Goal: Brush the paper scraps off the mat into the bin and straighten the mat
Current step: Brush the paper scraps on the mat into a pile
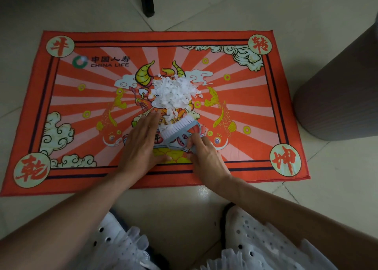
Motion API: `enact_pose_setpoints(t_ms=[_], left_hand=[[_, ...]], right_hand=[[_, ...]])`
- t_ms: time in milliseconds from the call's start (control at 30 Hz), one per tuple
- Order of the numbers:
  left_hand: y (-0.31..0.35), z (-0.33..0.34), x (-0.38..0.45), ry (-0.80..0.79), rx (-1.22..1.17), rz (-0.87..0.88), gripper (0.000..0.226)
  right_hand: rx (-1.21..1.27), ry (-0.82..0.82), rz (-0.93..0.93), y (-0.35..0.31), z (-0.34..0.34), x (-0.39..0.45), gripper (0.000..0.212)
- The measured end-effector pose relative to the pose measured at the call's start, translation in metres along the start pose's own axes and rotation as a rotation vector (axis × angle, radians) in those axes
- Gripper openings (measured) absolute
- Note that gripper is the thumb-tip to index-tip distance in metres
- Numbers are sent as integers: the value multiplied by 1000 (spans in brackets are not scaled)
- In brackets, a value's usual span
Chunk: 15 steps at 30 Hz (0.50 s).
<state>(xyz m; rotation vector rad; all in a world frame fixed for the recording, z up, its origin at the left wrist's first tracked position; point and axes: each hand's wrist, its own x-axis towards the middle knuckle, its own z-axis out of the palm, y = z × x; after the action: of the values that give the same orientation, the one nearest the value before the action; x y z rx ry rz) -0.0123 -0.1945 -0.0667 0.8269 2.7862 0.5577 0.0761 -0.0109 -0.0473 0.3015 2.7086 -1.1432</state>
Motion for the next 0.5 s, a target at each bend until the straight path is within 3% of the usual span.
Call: enact_pose_setpoints(t_ms=[133,500], left_hand=[[3,-1,0,-9,-42,-33,130],[4,-2,2,-27,-32,-55,133]], right_hand=[[52,-10,5,-9,-1,14,34],[70,-58,55,-30,-28,49,19]])
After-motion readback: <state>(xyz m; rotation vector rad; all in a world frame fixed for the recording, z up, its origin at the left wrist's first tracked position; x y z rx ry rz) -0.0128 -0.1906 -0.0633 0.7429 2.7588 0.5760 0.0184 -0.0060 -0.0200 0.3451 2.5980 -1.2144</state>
